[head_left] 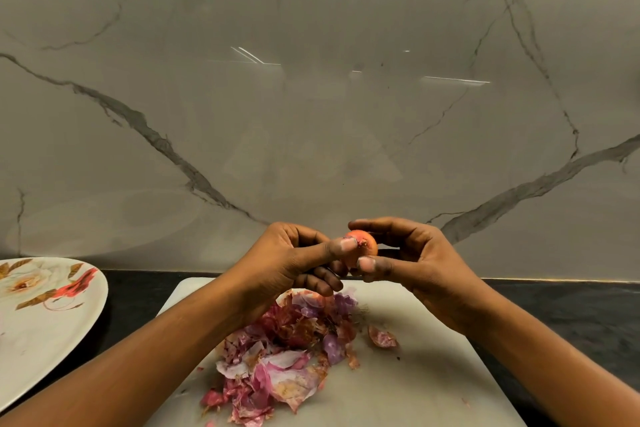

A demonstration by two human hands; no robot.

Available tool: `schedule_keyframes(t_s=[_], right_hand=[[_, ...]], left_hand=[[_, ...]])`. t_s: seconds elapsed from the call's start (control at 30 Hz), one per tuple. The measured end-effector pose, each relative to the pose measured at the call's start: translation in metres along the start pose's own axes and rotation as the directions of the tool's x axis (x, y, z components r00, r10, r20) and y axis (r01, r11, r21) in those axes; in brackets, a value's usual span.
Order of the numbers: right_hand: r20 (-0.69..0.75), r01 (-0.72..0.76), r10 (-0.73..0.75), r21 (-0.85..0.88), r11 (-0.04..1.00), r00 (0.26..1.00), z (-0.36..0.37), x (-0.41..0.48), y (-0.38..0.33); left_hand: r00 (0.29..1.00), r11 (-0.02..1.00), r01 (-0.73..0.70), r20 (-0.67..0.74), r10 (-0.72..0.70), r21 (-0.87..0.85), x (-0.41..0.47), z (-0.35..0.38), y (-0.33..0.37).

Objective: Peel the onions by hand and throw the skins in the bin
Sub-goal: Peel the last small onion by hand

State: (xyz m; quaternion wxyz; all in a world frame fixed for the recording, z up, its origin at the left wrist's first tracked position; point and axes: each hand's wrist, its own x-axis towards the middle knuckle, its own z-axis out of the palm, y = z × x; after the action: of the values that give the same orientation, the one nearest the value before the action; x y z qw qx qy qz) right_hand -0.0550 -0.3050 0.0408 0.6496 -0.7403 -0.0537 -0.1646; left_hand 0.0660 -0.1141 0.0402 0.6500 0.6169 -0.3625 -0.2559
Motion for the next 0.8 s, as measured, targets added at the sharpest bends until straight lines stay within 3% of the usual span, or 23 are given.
schedule_keyframes(t_s=[0.2, 0.37, 0.8], right_hand=[[-0.011, 0.000, 0.000, 0.046, 0.999, 1.000, -0.002, 0.000, -0.002], [-0.025, 0.001, 0.000, 0.026, 1.000, 1.000, -0.002, 0.000, -0.003], [-0.065, 0.017, -0.006, 0.171, 0.985, 0.998, -0.012, 0.000, -0.010]], left_hand=[[0.998, 0.998, -0.032, -0.058, 0.028, -0.059, -0.001, -0.004, 0.005], [0.998, 0.998, -0.049, -0.052, 0.047, -0.049, -0.001, -0.005, 0.007], [0.993, 0.998, -0.059, -0.104, 0.063, 0.038, 0.005, -0.018, 0.006]])
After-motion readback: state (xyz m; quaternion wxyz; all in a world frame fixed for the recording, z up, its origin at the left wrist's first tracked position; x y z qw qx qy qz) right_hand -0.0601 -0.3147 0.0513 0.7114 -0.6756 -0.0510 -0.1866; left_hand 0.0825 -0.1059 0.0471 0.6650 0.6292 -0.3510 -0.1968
